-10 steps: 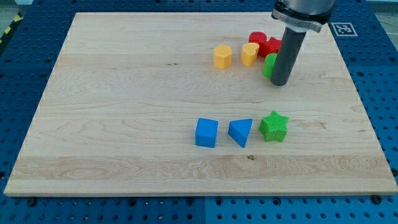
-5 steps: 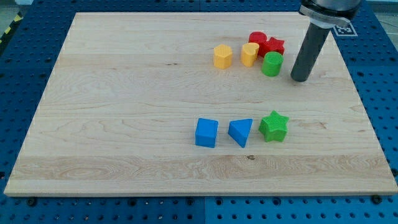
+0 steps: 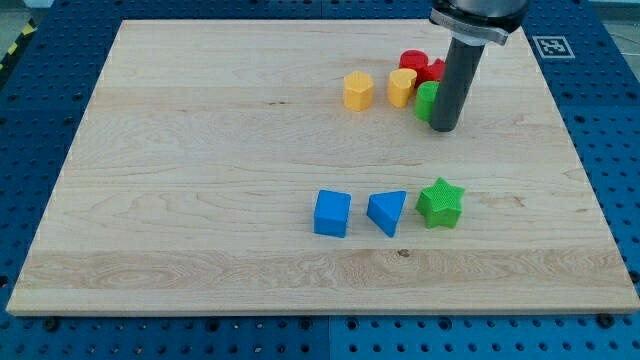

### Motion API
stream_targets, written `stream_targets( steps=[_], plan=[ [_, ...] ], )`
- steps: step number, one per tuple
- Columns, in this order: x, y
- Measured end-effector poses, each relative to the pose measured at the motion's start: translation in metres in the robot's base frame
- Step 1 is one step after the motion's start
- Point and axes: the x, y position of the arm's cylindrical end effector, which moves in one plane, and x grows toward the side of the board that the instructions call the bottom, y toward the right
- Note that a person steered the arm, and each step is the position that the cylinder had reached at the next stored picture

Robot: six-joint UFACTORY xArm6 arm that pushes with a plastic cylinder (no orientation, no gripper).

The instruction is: Place the green circle close to the yellow heart and red star

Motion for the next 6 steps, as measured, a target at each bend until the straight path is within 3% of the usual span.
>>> stream_targets(
  steps=[6],
  plan=[
    [-0.023,0.009]
  ],
)
